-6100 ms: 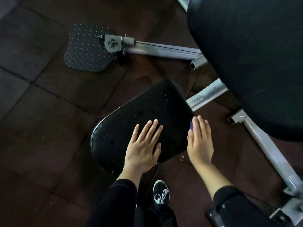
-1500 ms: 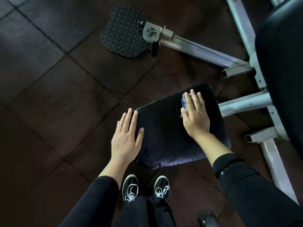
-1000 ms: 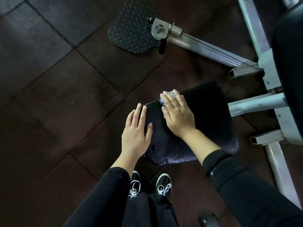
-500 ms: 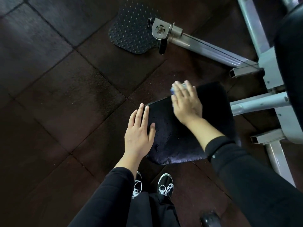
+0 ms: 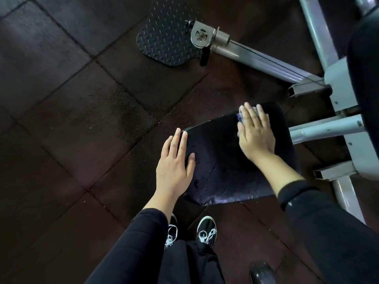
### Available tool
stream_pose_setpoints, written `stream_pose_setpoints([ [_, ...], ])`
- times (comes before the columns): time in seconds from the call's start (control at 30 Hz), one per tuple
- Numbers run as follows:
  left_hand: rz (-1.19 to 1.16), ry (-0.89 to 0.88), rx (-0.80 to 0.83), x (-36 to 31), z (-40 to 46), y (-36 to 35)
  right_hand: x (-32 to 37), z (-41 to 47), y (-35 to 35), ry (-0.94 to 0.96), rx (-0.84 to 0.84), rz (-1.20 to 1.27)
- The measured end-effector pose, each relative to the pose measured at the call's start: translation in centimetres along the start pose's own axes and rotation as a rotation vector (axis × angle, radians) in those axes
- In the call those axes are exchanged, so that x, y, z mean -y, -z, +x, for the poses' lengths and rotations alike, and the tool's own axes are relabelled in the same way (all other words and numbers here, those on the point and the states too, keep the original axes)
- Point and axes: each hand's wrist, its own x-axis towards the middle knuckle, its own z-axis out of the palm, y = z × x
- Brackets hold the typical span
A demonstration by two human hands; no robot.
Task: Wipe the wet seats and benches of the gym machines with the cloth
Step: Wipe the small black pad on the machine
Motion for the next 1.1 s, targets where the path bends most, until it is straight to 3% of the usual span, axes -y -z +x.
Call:
stream_pose_setpoints([
  [0.07, 0.006, 0.0, 0.002, 0.0, 0.1, 0.0, 2.9, 1.3, -0.3, 0.019, -0.001, 0.027],
  [0.17, 0.017, -0.017, 0.011, 0.4, 0.2, 0.0, 6.4, -0.1, -1.1, 0.197, 0.002, 0.073],
  [0.33, 0.012, -0.015, 0.011, 0.4, -0.2, -0.1, 4.8, -6.3, -1.8, 0.304, -0.015, 0.113],
  [0.6, 0.089, -0.02, 0.025, 0.1, -0.1, 0.2, -2.8, -13.1, -1.9, 0.093, -0.027, 0.255],
  [0.7, 0.109, -0.152, 0.013, 0.4, -0.9, 0.6, -3.7, -14.3, -1.9, 0.07, -0.052, 0.326],
  [0.8, 0.142, -0.263, 0.059, 0.9, -1.9, 0.5, -3.5, -14.9, -2.5, 0.072, -0.097, 0.266],
  [1.0, 0.171, -0.227, 0.076, 0.7, -2.0, 0.3, -0.1, -13.8, -3.2, -0.071, -0.167, 0.192],
  [1.1, 0.172, -0.22, 0.063, 0.5, -2.1, 0.2, 3.8, -12.6, -3.3, -0.01, -0.151, 0.181],
])
